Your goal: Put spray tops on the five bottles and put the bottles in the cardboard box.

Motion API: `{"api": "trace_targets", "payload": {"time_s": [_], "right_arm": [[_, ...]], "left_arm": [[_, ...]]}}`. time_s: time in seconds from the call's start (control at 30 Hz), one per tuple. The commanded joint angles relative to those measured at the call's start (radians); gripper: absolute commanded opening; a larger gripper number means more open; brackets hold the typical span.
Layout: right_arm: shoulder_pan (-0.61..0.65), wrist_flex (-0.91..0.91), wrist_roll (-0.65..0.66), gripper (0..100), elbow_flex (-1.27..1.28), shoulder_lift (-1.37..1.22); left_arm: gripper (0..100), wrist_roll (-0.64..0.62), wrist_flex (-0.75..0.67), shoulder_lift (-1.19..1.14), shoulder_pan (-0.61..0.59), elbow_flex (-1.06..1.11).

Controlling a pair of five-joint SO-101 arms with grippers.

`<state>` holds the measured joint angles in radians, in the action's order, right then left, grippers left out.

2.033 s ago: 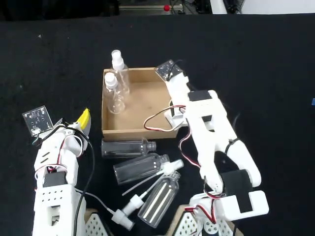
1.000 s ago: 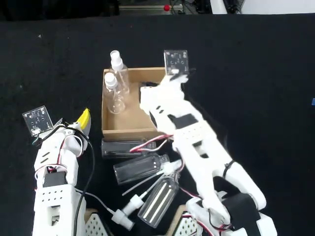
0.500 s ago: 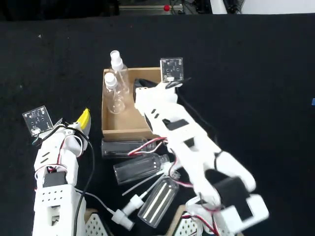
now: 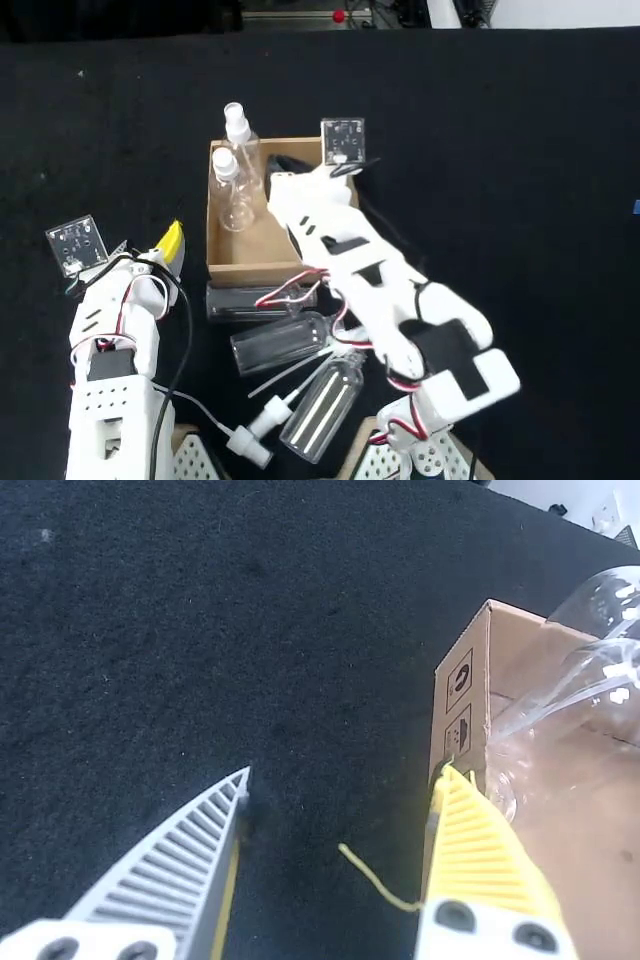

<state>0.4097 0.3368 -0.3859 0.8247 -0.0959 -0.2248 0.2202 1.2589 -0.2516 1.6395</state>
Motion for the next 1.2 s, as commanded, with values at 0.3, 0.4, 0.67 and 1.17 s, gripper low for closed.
{"api": "trace_targets", "payload": {"time_s": [0.3, 0.4, 0.67, 1.17], "right_arm": [[0.018, 0.031, -0.109, 1.1, -0.142, -0.081], [0.018, 0.031, -0.109, 1.1, -0.165, -0.114], [0.021, 0.031, -0.110, 1.1, -0.194, -0.147], [0.046, 0.031, -0.110, 1.1, -0.196, -0.143]], "left_arm": [[26, 0.008, 0.005, 0.006, 0.002, -0.048], [26, 0.008, 0.005, 0.006, 0.002, -0.048], [26, 0.008, 0.005, 0.006, 0.002, -0.048], [26, 0.051, 0.005, 0.006, 0.004, -0.048]]}}
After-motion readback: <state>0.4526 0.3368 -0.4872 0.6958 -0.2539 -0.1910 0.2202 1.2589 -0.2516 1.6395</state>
